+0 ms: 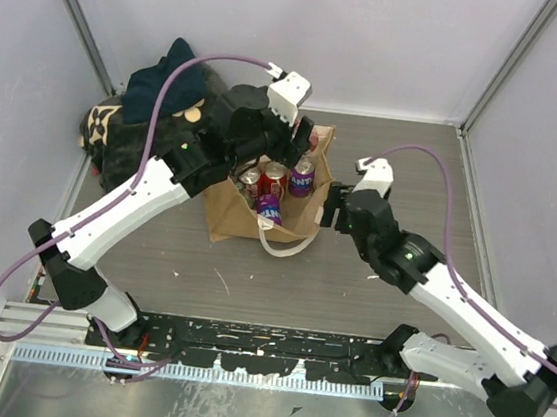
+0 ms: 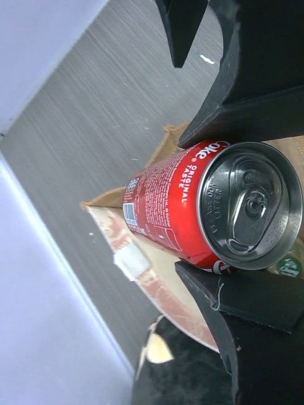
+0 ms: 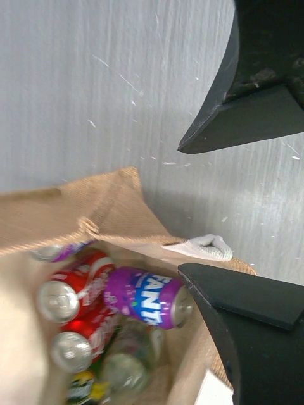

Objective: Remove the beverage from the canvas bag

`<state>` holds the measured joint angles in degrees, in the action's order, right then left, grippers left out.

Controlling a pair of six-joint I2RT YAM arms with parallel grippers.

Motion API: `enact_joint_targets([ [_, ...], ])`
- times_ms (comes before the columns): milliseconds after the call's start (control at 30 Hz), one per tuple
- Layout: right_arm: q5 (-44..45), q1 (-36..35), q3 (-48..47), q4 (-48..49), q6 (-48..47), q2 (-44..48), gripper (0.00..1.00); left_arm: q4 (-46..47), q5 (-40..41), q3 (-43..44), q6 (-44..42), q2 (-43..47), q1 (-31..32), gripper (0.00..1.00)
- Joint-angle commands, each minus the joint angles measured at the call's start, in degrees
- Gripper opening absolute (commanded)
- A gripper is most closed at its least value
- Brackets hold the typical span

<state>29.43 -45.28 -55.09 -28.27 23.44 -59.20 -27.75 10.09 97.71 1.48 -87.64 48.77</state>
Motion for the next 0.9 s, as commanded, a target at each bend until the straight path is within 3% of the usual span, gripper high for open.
enact_joint_targets([
  [0, 13.3, -0.2, 0.0, 4.9, -1.2, 9.1, 0.76, 1.0, -3.0, 9.4, -3.0, -3.0, 0.9, 0.0],
  [200, 41.1, -0.2, -3.2, 0.9, 2.1, 14.6, 0.76, -7.0, -5.2, 24.8, -5.6, -13.2, 4.5, 0.0],
  [333, 53.9, -0.2, -6.5, -0.5, 4.1, 15.7, 0.76, -4.6, -5.6, 24.7, -6.3, -17.0, 6.5, 0.0],
  [500, 57.3, -0.2, -7.7, 3.2, 2.3, 16.7, 0.76, -5.5, -8.8, 25.3, -5.7, -22.9, 7.3, 0.0],
  [867, 53.4, -0.2, -8.7, 4.8, -1.2, 15.0, 0.76, -7.4, -12.2, 27.6, -6.4, -36.0, 11.6, 0.0],
])
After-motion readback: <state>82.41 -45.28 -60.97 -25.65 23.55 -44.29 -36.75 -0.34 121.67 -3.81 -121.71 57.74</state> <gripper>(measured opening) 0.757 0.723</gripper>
